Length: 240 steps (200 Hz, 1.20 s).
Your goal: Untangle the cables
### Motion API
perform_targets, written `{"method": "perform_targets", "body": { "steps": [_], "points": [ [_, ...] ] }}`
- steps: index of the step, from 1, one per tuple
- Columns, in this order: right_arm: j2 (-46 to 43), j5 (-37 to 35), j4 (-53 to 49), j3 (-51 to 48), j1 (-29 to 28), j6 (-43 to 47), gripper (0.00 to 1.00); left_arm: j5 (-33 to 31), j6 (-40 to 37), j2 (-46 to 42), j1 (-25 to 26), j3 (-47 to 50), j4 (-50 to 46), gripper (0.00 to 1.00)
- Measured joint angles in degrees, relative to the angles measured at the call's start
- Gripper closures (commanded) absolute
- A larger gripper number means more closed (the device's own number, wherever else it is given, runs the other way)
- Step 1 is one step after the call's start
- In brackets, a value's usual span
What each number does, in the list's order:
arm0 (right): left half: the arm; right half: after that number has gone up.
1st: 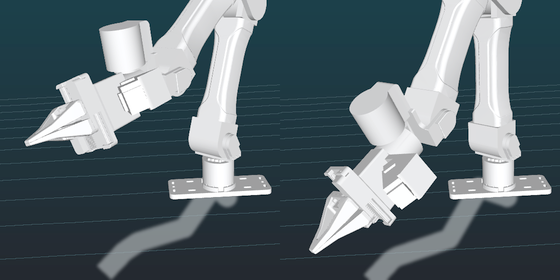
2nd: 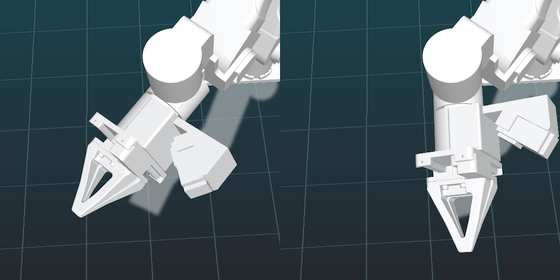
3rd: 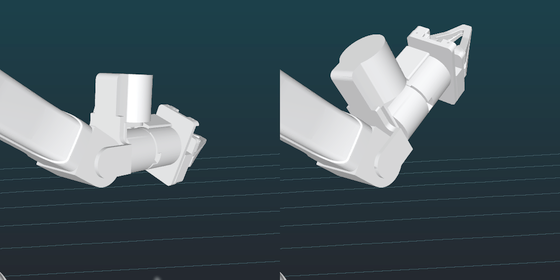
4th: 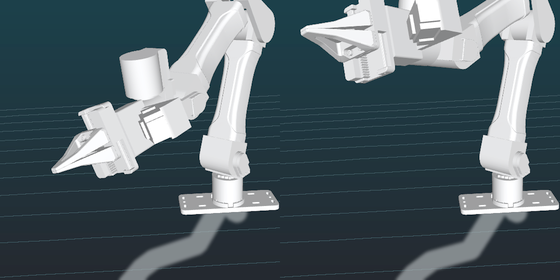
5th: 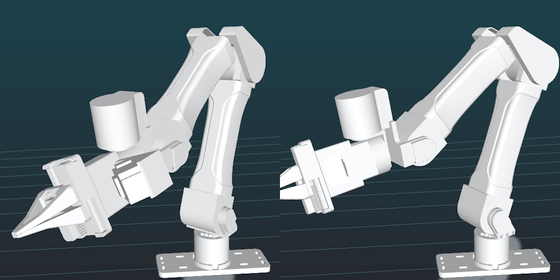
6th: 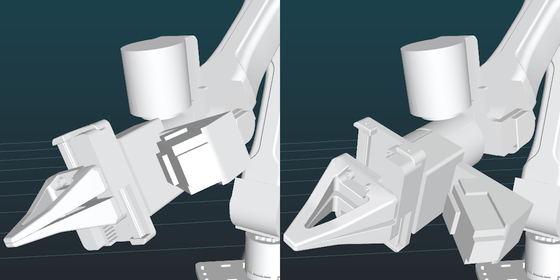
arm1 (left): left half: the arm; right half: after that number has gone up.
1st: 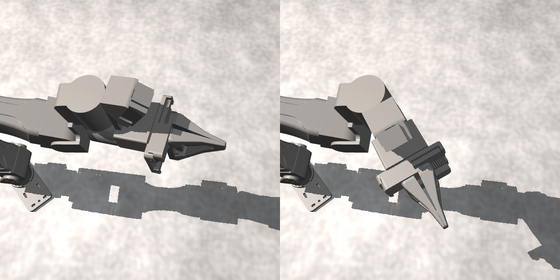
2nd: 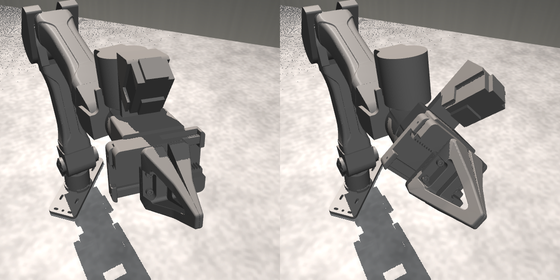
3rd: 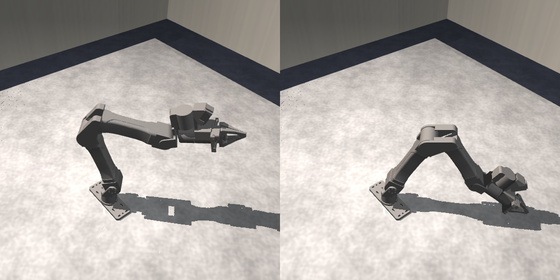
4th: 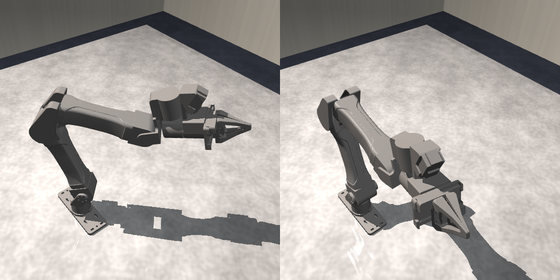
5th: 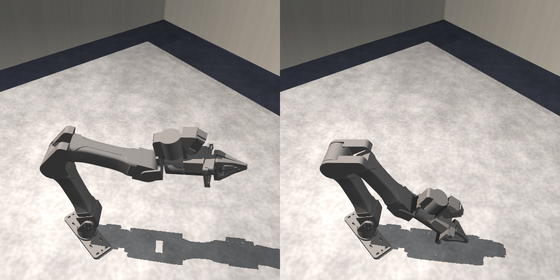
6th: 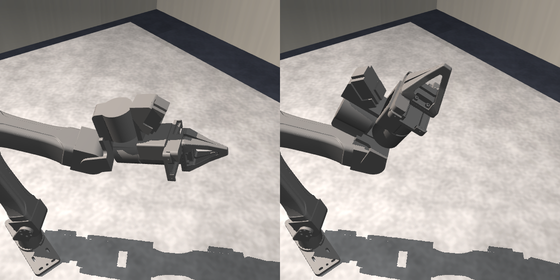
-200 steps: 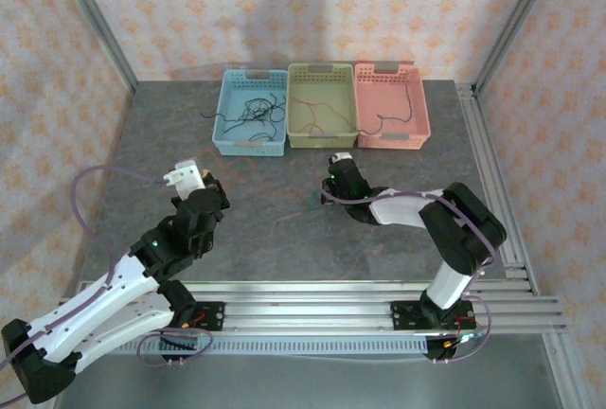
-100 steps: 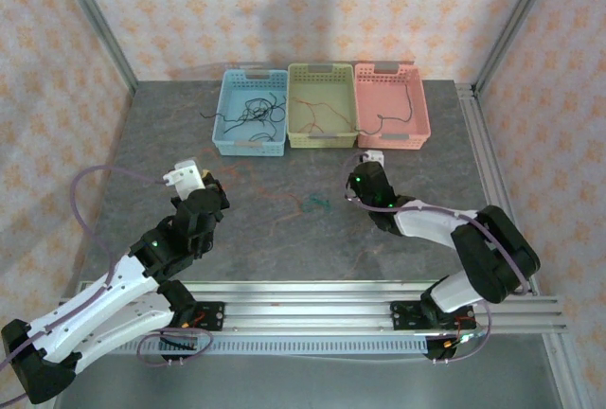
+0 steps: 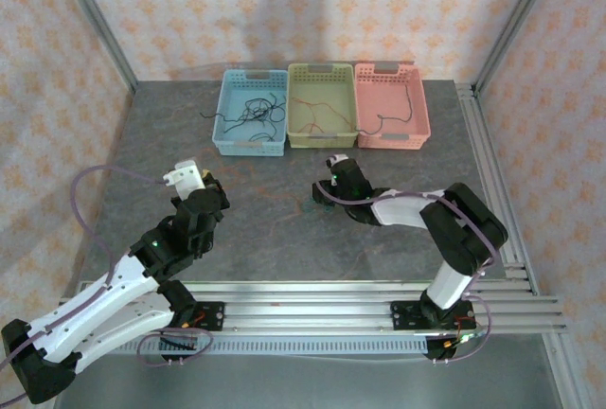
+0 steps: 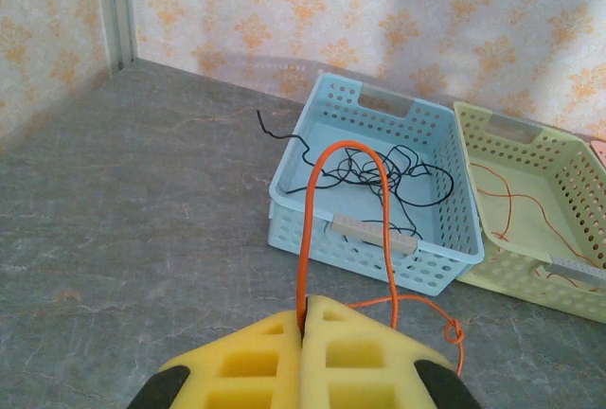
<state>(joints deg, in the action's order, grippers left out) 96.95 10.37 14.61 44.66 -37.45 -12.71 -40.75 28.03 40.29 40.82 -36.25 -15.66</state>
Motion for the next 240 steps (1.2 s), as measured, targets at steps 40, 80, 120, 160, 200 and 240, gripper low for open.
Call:
{"method": "perform_targets", "body": {
  "steps": [40,80,120,160,200,240],
  "points": [
    [1.29,1.44,-3.21,1.86,0.0,0.81,0.71,0.0,0.02,0.0,0.0,0.0,0.0,1.0],
    [1.38,3.32,-4.76,1.86,-0.02,1.11,0.47,0.0,0.02,0.5,0.0,0.0,-0.02,1.0],
    [1.01,4.48,-3.45,1.16,-0.61,1.38,0.42,0.0,0.02,0.7,0.0,0.0,-0.02,1.0],
    [-0.55,6.29,-1.62,0.22,-2.45,2.05,0.4,0.0,0.02,0.74,0.0,0.0,-0.02,1.0],
    [-0.68,7.32,-1.77,0.42,-3.82,3.32,0.41,0.0,0.0,0.74,0.0,0.0,-0.02,1.0],
    [3.26,7.67,-7.52,5.86,-4.68,5.97,0.53,0.0,0.02,0.74,0.0,0.0,-0.02,1.0]
  ]
}}
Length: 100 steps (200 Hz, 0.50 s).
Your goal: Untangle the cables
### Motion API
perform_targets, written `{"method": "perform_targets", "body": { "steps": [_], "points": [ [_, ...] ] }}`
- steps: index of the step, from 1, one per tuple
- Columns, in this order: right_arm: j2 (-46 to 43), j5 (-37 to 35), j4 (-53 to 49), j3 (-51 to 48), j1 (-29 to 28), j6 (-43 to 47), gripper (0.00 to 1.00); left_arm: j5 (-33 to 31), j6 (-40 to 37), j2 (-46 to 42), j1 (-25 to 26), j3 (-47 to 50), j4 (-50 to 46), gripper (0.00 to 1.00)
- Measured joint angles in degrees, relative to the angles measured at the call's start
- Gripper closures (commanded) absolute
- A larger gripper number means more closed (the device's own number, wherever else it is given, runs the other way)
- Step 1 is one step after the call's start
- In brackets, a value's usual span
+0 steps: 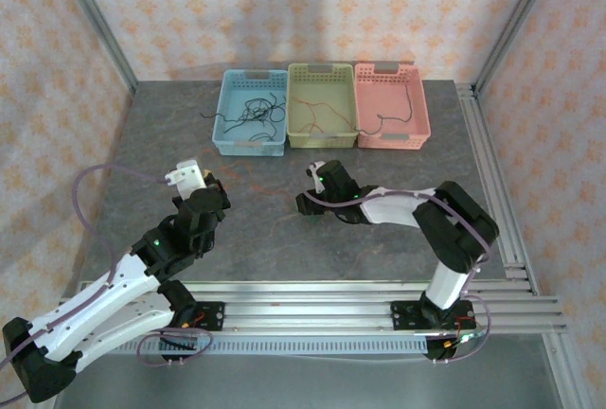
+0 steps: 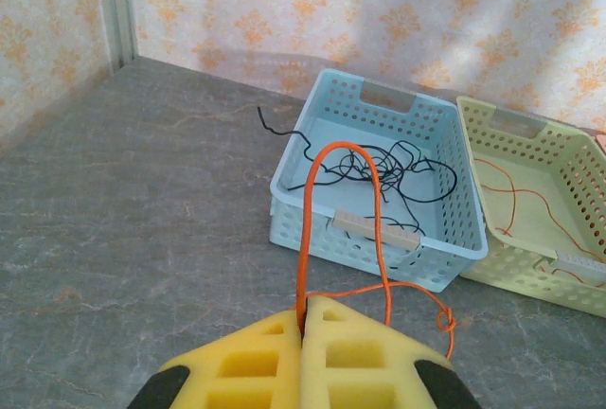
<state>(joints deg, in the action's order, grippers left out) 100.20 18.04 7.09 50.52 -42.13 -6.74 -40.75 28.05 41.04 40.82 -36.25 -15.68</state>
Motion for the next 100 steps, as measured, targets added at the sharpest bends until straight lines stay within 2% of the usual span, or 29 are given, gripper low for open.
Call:
{"method": "perform_targets", "body": {
  "steps": [37,57,83,100],
  "points": [
    [2.19,-0.17,-3.54,3.19,-0.59,2.03,0.73,0.0,0.0,0.0,0.0,0.0,0.0,1.0],
    [2.01,-1.4,-3.87,2.95,-0.59,2.49,0.88,0.0,0.0,0.02,0.0,0.0,0.0,1.0],
    [-0.35,-4.42,-3.87,0.9,-0.59,2.82,0.99,0.0,0.0,0.39,0.0,0.0,0.0,1.0],
    [-2.23,-6.82,-3.69,-0.52,-0.59,2.82,1.0,0.02,0.0,0.55,0.0,0.0,0.0,1.0]
  ]
}}
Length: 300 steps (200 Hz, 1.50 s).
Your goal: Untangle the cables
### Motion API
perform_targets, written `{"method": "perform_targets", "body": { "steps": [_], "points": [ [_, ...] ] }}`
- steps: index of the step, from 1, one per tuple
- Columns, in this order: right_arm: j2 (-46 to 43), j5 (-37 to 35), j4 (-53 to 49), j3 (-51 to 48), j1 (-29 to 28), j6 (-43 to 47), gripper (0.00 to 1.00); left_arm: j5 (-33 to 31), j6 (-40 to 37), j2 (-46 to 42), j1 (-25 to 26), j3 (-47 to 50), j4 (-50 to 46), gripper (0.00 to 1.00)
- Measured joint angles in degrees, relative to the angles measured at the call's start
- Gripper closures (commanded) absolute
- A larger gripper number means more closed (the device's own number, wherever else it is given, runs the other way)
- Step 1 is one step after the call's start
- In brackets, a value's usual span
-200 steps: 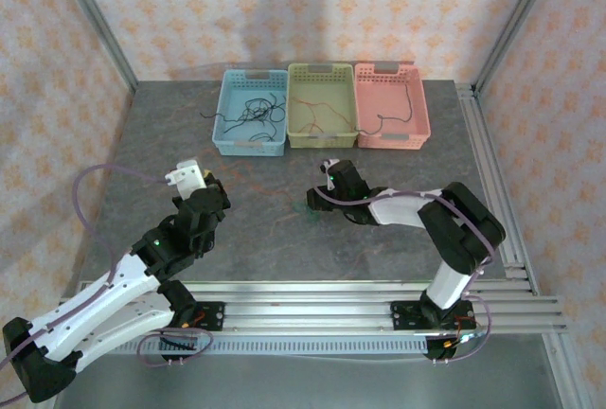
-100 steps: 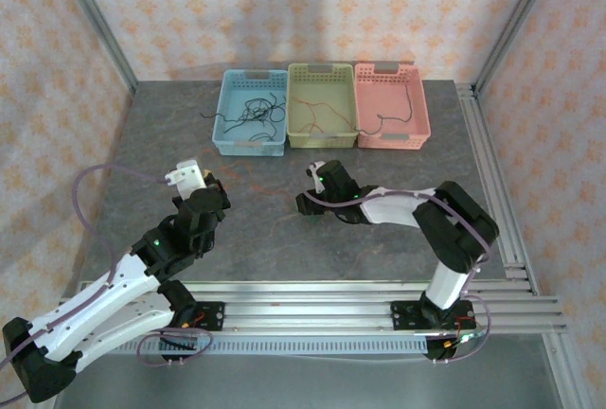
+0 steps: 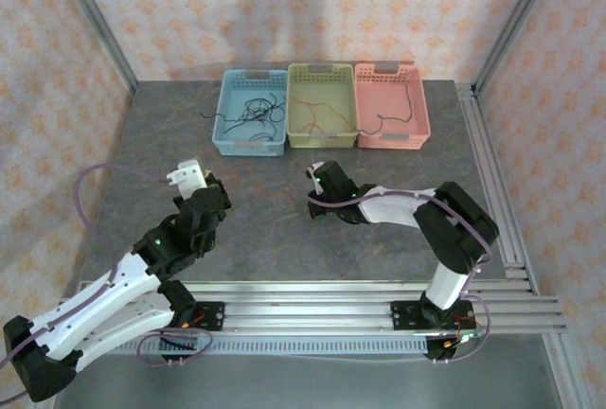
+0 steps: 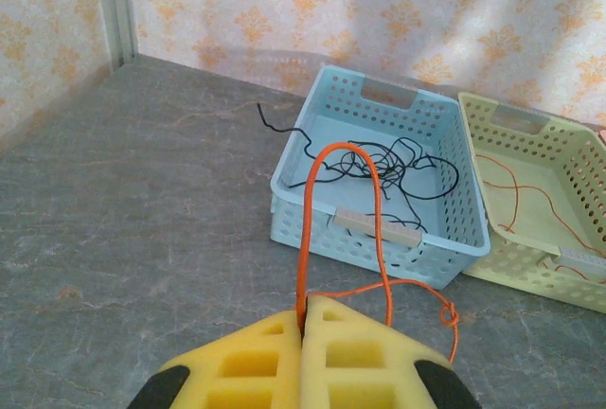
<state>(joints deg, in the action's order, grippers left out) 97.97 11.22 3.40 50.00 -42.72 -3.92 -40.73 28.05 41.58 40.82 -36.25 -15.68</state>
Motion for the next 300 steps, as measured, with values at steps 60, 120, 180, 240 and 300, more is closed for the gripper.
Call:
{"method": "perform_targets", "body": {
  "steps": [60,120,180,240,300],
  "points": [
    [-7.69,-10.91,1.33,-6.14,6.38,-3.69,1.0,1.29,0.0,0.09,0.02,-0.39,-0.87,1.0],
    [-14.38,-21.35,3.5,-14.58,17.7,-14.62,1.0,-0.79,2.6,-13.22,0.02,-10.51,-12.41,1.0],
    [-15.54,-23.91,6.03,-16.28,18.93,-19.47,1.0,-0.55,4.04,-17.09,0.0,-20.65,-19.67,1.0],
    [-15.67,-22.43,8.11,-16.37,18.93,-19.71,1.0,8.9,0.7,8.15,-0.09,-35.21,-18.75,1.0],
    [-17.59,-21.4,8.61,-16.79,18.93,-19.69,1.0,17.0,-1.57,36.26,-6.62,-58.99,-15.89,1.0]
  ]
}}
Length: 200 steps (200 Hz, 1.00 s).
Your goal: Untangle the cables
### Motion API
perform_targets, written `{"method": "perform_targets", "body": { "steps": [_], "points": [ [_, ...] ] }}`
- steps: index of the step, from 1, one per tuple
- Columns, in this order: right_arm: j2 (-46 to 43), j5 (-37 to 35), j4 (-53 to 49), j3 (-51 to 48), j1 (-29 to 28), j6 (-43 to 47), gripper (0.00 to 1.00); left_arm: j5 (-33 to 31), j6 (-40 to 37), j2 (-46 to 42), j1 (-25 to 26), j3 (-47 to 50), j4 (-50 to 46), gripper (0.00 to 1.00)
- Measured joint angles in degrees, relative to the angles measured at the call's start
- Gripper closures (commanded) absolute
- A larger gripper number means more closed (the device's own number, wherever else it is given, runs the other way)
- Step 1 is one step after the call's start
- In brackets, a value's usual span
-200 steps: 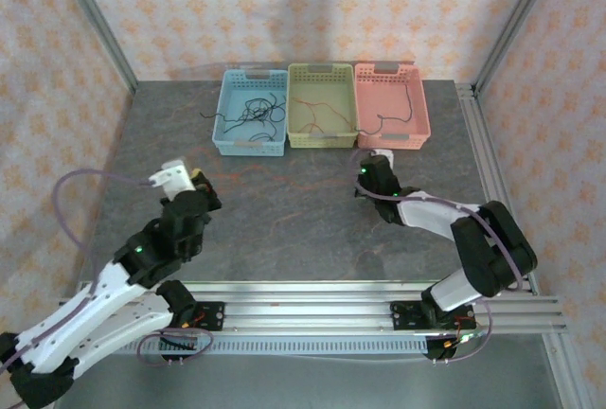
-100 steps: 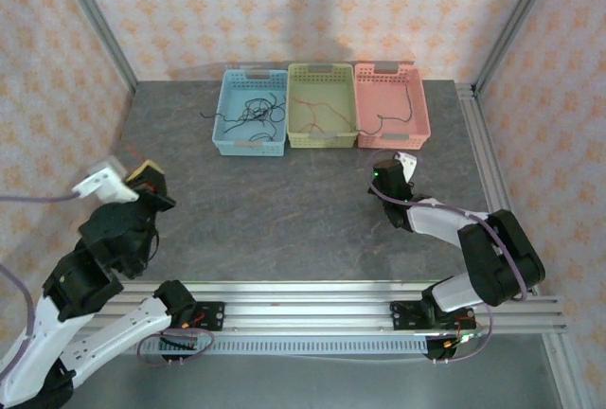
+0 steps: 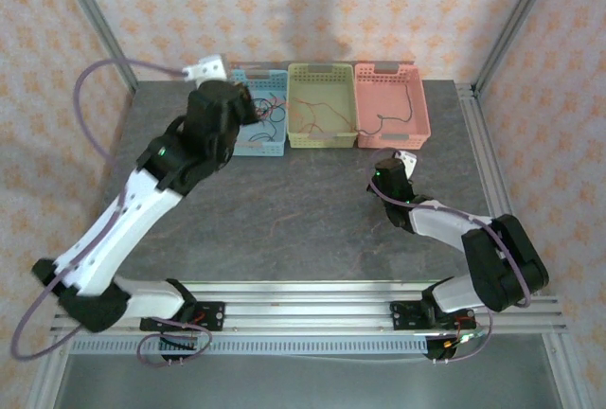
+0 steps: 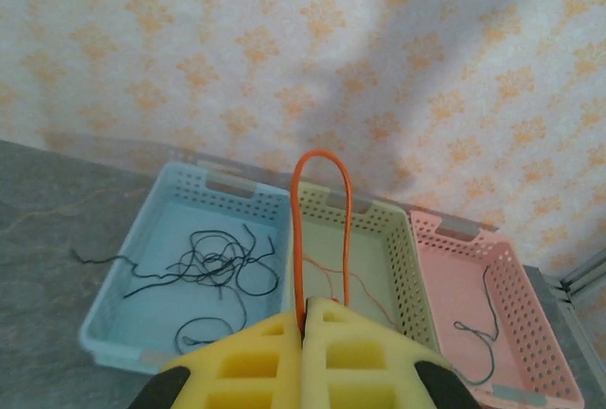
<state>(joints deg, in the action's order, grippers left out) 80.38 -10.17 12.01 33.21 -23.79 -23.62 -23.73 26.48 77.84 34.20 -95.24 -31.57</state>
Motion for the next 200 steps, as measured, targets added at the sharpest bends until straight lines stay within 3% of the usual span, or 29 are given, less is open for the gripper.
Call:
{"method": "perform_targets", "body": {
  "steps": [42,85,103,200],
  "points": [
    [0.0,0.33,0.04,0.0,0.0,0.02,1.0,6.38,-0.24,20.11,-4.57,-20.17,-0.11,1.0],
    [0.0,0.76,0.07,0.0,0.0,0.17,1.0,12.28,-1.55,44.59,-6.51,-51.06,-5.51,1.0],
    [0.13,0.74,0.42,0.0,0.0,0.46,1.0,14.99,-1.57,51.56,-7.32,-59.58,-7.02,1.0],
    [2.84,3.17,1.14,0.0,0.0,0.66,1.0,20.33,-2.58,54.75,-8.5,-61.77,-1.25,1.0]
  ]
}}
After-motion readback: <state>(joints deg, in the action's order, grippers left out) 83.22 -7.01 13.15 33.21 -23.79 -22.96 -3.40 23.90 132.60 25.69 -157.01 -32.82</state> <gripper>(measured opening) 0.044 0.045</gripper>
